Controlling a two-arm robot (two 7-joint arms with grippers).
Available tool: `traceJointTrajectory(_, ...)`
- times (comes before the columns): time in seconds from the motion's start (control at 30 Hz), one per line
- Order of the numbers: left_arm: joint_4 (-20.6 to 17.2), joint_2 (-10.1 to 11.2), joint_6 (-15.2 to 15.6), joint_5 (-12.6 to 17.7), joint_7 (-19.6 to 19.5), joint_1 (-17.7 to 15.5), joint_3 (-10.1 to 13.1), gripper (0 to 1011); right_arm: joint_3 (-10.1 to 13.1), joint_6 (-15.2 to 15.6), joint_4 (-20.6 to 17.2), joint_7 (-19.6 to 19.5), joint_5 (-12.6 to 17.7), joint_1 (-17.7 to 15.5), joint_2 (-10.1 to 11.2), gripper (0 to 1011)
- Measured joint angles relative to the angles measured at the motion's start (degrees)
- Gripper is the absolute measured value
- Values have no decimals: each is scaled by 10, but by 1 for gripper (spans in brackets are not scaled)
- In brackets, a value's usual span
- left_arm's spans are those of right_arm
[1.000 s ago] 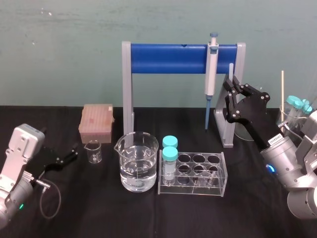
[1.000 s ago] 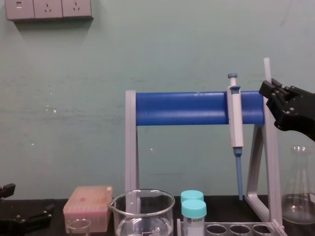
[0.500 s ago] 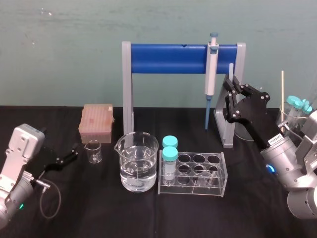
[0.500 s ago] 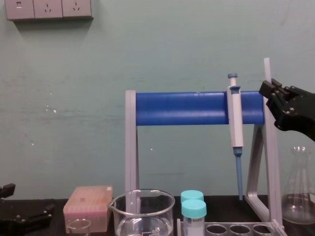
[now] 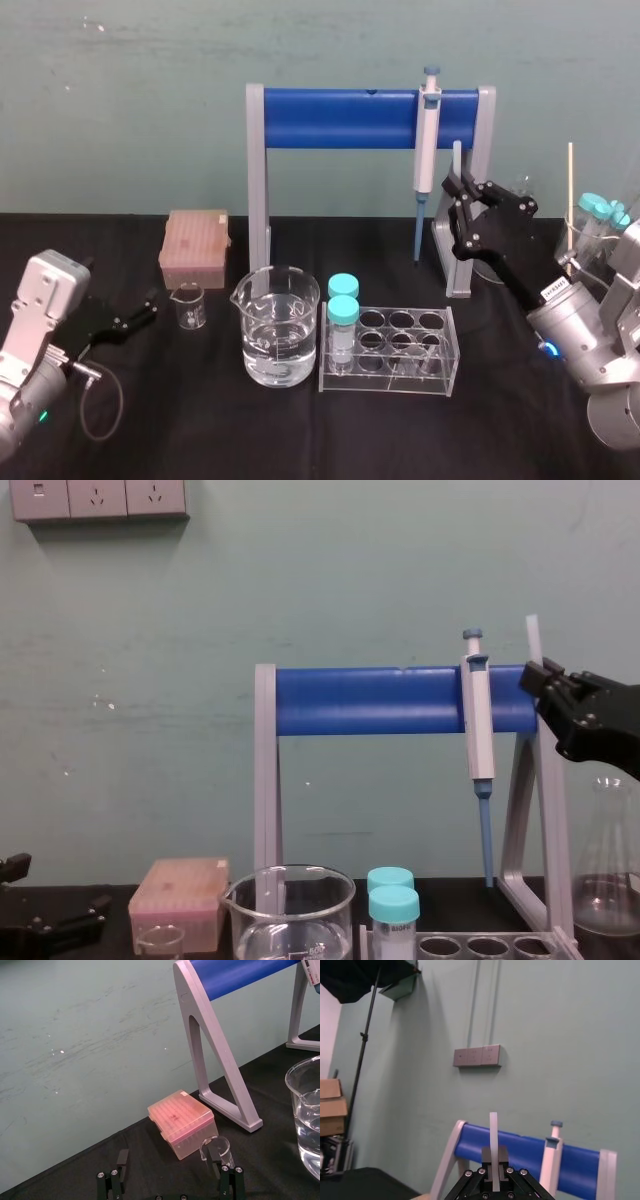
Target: Pick up the stirring rod with one hand, then place it down.
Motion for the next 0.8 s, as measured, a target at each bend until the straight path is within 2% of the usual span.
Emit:
traceJointTrajectory(0.27,0,0,0,0,0,0,0,1000,0,37,-10,33,18,-12,5,67)
traceJointTrajectory(0.53,0,0,0,0,0,0,0,1000,-2,60,-6,59,24,-13,4,67)
traceJointTrajectory(0.8,0,0,0,0,0,0,0,1000,-7,86,1,69,27,-11,5,67)
